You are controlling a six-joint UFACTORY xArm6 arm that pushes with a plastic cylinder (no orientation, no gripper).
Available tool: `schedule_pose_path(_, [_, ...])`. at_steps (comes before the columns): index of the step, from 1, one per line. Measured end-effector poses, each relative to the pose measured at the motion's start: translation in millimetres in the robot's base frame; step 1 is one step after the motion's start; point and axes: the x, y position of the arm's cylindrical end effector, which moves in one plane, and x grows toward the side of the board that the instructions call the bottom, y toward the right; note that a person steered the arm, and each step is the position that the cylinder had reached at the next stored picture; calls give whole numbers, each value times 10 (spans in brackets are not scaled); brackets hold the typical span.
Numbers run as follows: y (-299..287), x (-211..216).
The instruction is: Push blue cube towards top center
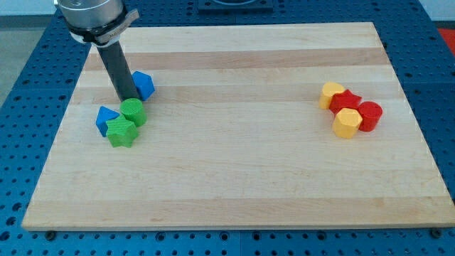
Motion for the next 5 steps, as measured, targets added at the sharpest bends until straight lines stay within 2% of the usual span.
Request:
schedule_pose_path(1, [-96,-60])
schedule_pose_path(3, [-9,-549])
schedule_pose_path(5, [140,-572])
